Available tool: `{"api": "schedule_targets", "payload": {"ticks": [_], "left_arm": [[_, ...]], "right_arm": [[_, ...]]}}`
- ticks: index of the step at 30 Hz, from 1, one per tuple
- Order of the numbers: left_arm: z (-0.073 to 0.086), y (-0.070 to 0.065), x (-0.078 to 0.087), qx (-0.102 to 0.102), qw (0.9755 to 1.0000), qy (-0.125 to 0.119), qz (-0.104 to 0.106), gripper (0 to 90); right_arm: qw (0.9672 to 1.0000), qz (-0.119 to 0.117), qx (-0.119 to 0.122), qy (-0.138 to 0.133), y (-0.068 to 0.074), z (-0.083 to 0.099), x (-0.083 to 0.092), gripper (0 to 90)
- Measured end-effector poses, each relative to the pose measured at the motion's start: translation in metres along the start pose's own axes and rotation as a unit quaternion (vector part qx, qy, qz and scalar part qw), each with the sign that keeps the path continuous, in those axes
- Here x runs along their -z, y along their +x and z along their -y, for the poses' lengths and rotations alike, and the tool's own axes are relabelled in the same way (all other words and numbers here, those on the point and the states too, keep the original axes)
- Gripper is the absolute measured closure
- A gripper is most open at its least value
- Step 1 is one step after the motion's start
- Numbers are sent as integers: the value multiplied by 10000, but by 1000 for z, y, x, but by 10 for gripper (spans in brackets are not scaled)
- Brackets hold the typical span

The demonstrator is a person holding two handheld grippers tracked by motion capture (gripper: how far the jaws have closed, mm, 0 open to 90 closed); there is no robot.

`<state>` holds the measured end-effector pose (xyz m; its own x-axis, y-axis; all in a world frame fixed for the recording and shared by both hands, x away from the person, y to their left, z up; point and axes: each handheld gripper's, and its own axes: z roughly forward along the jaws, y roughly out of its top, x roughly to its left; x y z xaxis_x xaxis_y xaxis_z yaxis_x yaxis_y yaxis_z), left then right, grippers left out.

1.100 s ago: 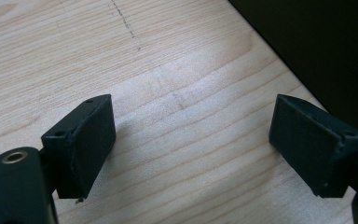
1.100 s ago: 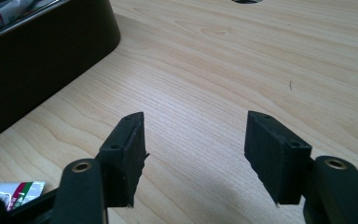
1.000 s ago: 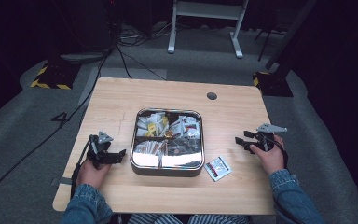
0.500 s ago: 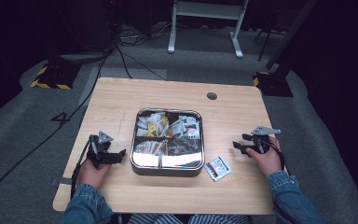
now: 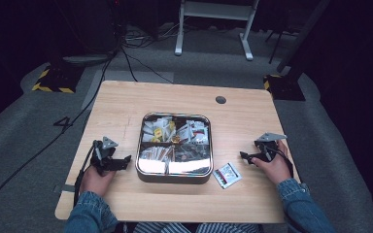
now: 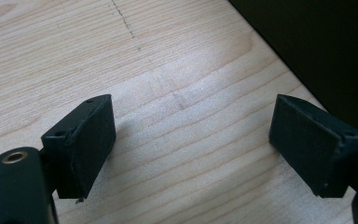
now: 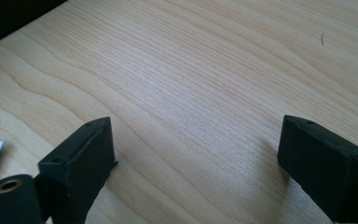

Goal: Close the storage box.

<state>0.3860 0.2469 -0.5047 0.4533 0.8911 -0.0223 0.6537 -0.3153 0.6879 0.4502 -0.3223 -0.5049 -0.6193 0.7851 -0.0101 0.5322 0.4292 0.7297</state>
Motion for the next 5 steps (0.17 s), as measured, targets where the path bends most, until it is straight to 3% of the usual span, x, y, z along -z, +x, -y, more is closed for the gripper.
{"api": "schedule_targets", "payload": {"ticks": [5], "left_arm": [[0,0,0,2,10000,1,3,149]], "right_arm": [[10000,-2,-1,-2,0,0,0,105]]}}
